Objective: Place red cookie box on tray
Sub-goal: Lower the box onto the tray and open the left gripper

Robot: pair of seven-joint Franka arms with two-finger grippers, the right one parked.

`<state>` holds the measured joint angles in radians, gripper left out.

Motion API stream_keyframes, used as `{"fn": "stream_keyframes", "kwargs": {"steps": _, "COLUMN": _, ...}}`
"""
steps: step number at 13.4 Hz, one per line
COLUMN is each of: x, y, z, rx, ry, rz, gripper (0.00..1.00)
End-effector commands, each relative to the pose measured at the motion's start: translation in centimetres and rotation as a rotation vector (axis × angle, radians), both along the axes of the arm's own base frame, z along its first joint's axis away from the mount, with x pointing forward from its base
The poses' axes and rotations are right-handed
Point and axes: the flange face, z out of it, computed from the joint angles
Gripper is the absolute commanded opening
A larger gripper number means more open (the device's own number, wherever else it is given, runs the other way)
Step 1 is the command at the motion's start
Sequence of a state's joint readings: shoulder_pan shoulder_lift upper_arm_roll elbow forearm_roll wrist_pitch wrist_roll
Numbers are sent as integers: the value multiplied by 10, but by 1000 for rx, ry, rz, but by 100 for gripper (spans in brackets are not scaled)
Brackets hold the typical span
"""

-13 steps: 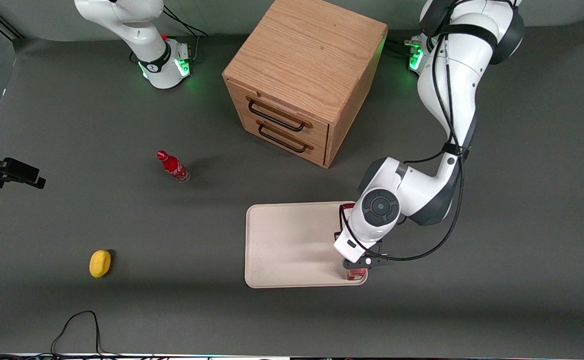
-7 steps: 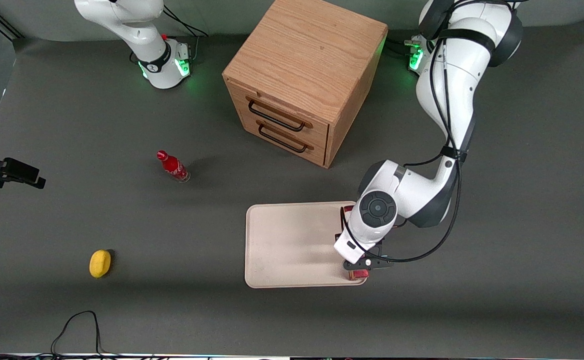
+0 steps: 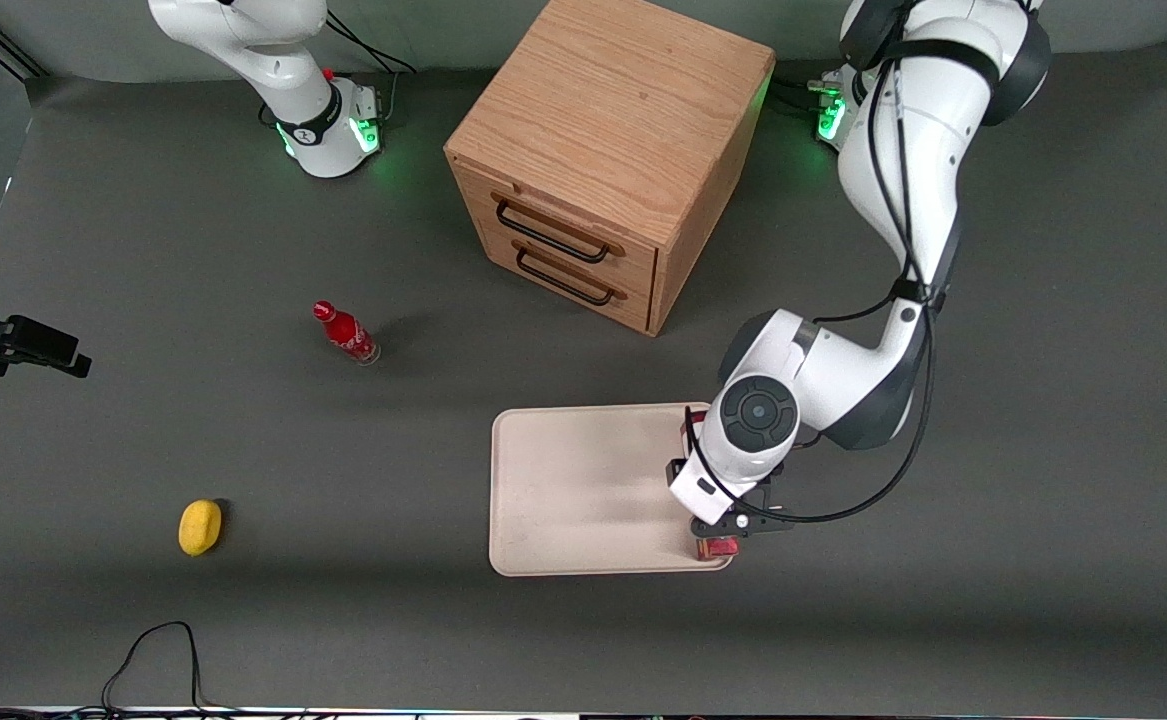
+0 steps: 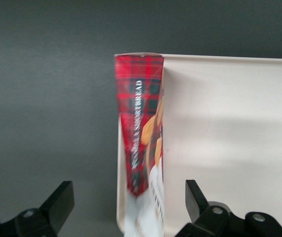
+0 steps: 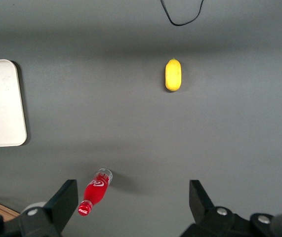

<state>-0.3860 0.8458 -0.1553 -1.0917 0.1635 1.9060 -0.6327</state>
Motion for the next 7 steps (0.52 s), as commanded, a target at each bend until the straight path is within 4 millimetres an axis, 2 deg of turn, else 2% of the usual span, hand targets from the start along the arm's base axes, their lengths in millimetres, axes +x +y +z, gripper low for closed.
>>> {"fn": "stream_keyframes", "kwargs": {"steps": 1, "x": -24, "y": 9, "z": 96, "rx": 35, "ry": 2, "rz": 11, "gripper": 100}}
{"fn": "stream_keyframes", "kwargs": {"steps": 4, "x": -52, "y": 29, "z": 186, "rx": 36, "ry": 11, "rz": 15, "gripper": 100}}
{"fn": "stream_keyframes", "kwargs": {"steps": 6, "x": -68, "y": 45, "z": 226, "rx": 46, "ry": 24, "rz": -44, "gripper": 100}}
{"fn": "stream_keyframes", "kwargs": {"steps": 7, "x": -70, "y": 67, "z": 241, "rx": 40, "ry": 50, "rz": -73, "gripper": 100}}
